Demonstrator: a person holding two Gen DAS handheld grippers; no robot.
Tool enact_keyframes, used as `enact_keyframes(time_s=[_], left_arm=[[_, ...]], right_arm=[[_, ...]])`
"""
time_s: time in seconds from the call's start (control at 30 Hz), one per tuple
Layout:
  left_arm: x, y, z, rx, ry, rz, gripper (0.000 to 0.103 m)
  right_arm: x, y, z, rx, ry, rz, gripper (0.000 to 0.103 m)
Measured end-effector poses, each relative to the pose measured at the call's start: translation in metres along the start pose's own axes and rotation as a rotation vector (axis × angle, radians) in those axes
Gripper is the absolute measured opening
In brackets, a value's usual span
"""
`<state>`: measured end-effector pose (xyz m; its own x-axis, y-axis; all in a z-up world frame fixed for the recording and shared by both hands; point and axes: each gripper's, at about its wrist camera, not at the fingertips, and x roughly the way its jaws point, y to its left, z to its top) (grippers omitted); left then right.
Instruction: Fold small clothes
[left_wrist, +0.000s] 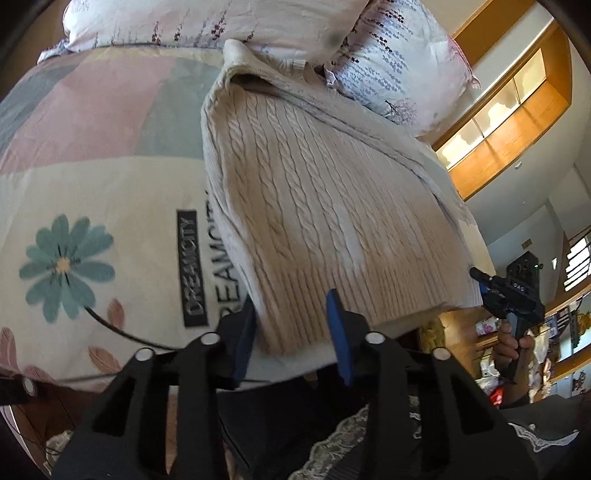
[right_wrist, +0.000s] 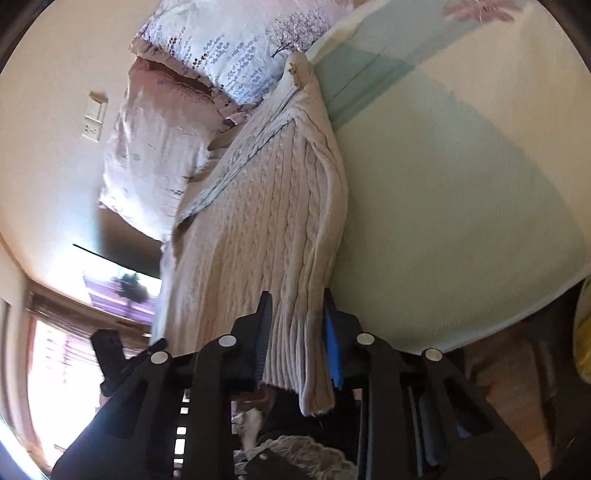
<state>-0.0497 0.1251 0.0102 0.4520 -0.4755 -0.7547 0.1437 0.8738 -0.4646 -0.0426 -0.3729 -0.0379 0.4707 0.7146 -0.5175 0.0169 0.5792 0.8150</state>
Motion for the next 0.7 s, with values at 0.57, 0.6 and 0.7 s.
enact_keyframes(time_s=[0.57, 0.6, 0.7], left_arm=[[-0.022, 0.007, 0.127, -0.023, -0.226, -0.099, 0.004], [-0.021, 0.009, 0.15, -0.026, -0.253, -0.087, 0.004], [-0.001, 0.011, 0.226, -0.037, -0.318, -0.02, 0.005]], right_arm=[[0.004, 0.09, 0.112, -0.173, -0.163, 0.265, 0.008], [0.013, 0.1, 0.139, -0.18, -0.2, 0.279, 0.008], [0.046, 0.11, 0.204, -0.128, -0.284, 0.289, 0.008]])
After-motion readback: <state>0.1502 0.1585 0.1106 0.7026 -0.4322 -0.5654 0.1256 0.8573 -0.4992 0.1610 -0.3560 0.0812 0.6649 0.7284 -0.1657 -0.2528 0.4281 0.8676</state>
